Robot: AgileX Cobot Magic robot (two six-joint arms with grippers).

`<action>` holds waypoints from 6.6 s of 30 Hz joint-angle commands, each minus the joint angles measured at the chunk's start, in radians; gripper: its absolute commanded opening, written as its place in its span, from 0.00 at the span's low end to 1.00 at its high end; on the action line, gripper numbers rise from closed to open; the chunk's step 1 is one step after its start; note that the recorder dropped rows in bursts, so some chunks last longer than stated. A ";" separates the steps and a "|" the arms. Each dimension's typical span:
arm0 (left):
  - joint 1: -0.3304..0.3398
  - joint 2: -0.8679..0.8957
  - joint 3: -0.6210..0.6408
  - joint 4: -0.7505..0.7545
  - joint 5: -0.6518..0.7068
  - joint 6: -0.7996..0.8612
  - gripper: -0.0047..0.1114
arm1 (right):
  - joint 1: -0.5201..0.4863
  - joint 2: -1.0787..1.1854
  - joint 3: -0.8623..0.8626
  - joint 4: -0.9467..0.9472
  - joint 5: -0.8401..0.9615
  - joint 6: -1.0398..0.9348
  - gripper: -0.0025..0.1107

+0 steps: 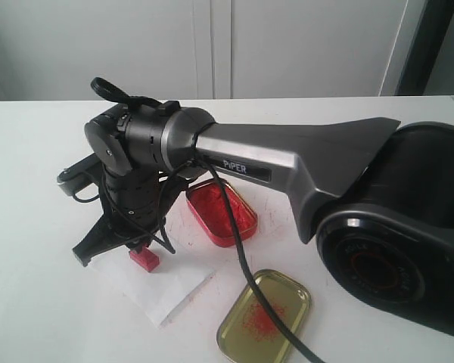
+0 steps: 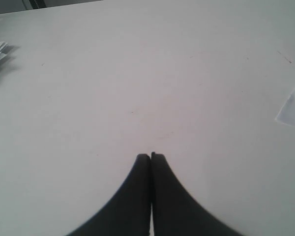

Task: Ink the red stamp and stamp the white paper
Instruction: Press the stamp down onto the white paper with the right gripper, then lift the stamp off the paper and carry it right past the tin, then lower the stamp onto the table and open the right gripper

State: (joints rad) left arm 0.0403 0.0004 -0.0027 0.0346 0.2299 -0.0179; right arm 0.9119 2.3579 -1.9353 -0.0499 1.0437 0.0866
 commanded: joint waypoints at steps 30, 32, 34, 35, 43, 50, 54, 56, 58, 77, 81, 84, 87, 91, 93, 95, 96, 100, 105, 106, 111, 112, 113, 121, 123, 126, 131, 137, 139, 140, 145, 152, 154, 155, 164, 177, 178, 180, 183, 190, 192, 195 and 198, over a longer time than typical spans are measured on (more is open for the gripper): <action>-0.003 0.000 0.003 -0.004 0.002 -0.004 0.04 | -0.005 0.017 0.040 -0.010 0.019 -0.012 0.02; -0.003 0.000 0.003 -0.004 0.002 -0.004 0.04 | -0.005 0.003 0.040 -0.010 0.019 -0.012 0.02; -0.003 0.000 0.003 -0.004 0.002 -0.004 0.04 | -0.005 -0.014 0.040 -0.010 0.019 -0.012 0.02; -0.003 0.000 0.003 -0.004 0.002 -0.004 0.04 | -0.005 -0.022 0.040 -0.010 0.019 -0.012 0.02; -0.003 0.000 0.003 -0.004 0.002 -0.004 0.04 | -0.005 -0.066 0.040 -0.010 0.019 -0.012 0.02; -0.003 0.000 0.003 -0.004 0.002 -0.004 0.04 | -0.005 -0.098 0.040 -0.012 -0.027 -0.012 0.02; -0.003 0.000 0.003 -0.004 0.002 -0.004 0.04 | -0.005 -0.118 0.040 -0.014 -0.044 -0.012 0.02; -0.003 0.000 0.003 -0.004 0.002 -0.004 0.04 | -0.005 -0.128 0.040 -0.028 -0.044 -0.012 0.02; -0.003 0.000 0.003 -0.004 0.002 -0.004 0.04 | -0.005 -0.128 0.040 -0.027 -0.044 -0.012 0.02; -0.003 0.000 0.003 -0.004 0.002 -0.004 0.04 | -0.005 -0.115 0.040 -0.053 -0.047 -0.041 0.02; -0.003 0.000 0.003 -0.004 0.002 -0.004 0.04 | -0.005 -0.115 0.040 -0.055 -0.045 -0.067 0.02; -0.003 0.000 0.003 -0.004 0.002 -0.004 0.04 | -0.005 -0.115 0.040 -0.055 -0.045 -0.067 0.02; -0.003 0.000 0.003 -0.004 0.002 -0.004 0.04 | -0.005 -0.115 0.040 -0.055 -0.045 -0.067 0.02; -0.003 0.000 0.003 -0.004 0.002 -0.004 0.04 | -0.005 -0.115 0.040 -0.055 -0.045 -0.067 0.02; -0.003 0.000 0.003 -0.004 0.002 -0.004 0.04 | -0.005 -0.120 0.040 -0.057 -0.045 -0.073 0.02; -0.003 0.000 0.003 -0.004 0.002 -0.004 0.04 | -0.005 -0.124 0.040 -0.057 -0.045 -0.087 0.02; -0.003 0.000 0.003 -0.004 0.002 -0.004 0.04 | -0.005 -0.129 0.040 -0.057 -0.045 -0.087 0.02; -0.003 0.000 0.003 -0.004 0.002 -0.004 0.04 | -0.005 -0.143 0.040 -0.047 -0.032 -0.087 0.02; -0.003 0.000 0.003 -0.004 0.002 -0.004 0.04 | -0.041 -0.163 0.040 0.038 0.008 -0.087 0.02; -0.003 0.000 0.003 -0.004 0.002 -0.004 0.04 | -0.056 -0.170 0.040 0.069 0.015 -0.096 0.02; -0.003 0.000 0.003 -0.004 0.002 -0.004 0.04 | -0.138 -0.193 0.040 0.233 0.058 -0.158 0.02; -0.003 0.000 0.003 -0.004 0.002 -0.004 0.04 | -0.154 -0.201 0.040 0.258 0.062 -0.171 0.02; -0.003 0.000 0.003 -0.004 0.002 -0.004 0.04 | -0.167 -0.205 0.040 0.271 0.068 -0.176 0.02; -0.003 0.000 0.003 -0.004 0.002 -0.004 0.04 | -0.278 -0.228 0.047 0.344 0.169 -0.249 0.02; -0.003 0.000 0.003 -0.004 0.002 -0.004 0.04 | -0.305 -0.241 0.067 0.354 0.167 -0.253 0.02; -0.003 0.000 0.003 -0.004 0.002 -0.004 0.04 | -0.351 -0.267 0.126 0.396 0.151 -0.278 0.02; -0.003 0.000 0.003 -0.004 0.002 -0.004 0.04 | -0.423 -0.325 0.244 0.449 0.095 -0.316 0.02; -0.003 0.000 0.003 -0.004 0.002 -0.004 0.04 | -0.506 -0.397 0.381 0.476 0.015 -0.344 0.02; -0.003 0.000 0.003 -0.004 0.002 -0.004 0.04 | -0.532 -0.408 0.424 0.492 -0.015 -0.344 0.02; -0.003 0.000 0.003 -0.004 0.002 -0.004 0.04 | -0.543 -0.411 0.441 0.499 -0.022 -0.356 0.02; -0.003 0.000 0.003 -0.004 0.002 -0.004 0.04 | -0.609 -0.413 0.542 0.614 -0.020 -0.483 0.02; -0.003 0.000 0.003 -0.004 0.002 -0.004 0.04 | -0.694 -0.413 0.647 0.750 -0.029 -0.655 0.02; -0.003 0.000 0.003 -0.004 0.002 -0.004 0.04 | -0.708 -0.413 0.673 0.779 -0.045 -0.693 0.02; -0.003 0.000 0.003 -0.004 0.002 -0.004 0.04 | -0.710 -0.413 0.681 0.781 -0.055 -0.695 0.02; -0.003 0.000 0.003 -0.004 0.002 -0.004 0.04 | -0.713 -0.411 0.742 0.918 -0.131 -0.801 0.02; -0.003 0.000 0.003 -0.004 0.002 -0.004 0.04 | -0.713 -0.379 0.751 0.940 -0.168 -0.796 0.02; -0.003 0.000 0.003 -0.004 0.002 -0.004 0.04 | -0.713 -0.366 0.751 0.947 -0.164 -0.795 0.02; -0.003 0.000 0.003 -0.004 0.002 -0.004 0.04 | -0.713 -0.355 0.751 0.947 -0.164 -0.795 0.02; -0.003 0.000 0.003 -0.004 0.002 -0.004 0.04 | -0.713 -0.346 0.751 0.947 -0.168 -0.795 0.02; -0.003 0.000 0.003 -0.004 0.002 -0.004 0.04 | -0.713 -0.344 0.751 0.947 -0.183 -0.792 0.16; -0.003 0.000 0.003 -0.004 0.002 -0.004 0.04 | -0.713 -0.344 0.751 0.947 -0.202 -0.790 0.28; -0.003 0.000 0.003 -0.004 0.002 -0.004 0.04 | -0.713 -0.344 0.751 0.938 -0.237 -0.788 0.36; -0.003 0.000 0.003 -0.004 0.002 -0.004 0.04 | -0.713 -0.353 0.751 0.860 -0.296 -0.728 0.37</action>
State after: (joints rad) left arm 0.0403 0.0004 -0.0027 0.0346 0.2299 -0.0179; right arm 0.2032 2.0134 -1.1884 0.8608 0.7847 -0.6764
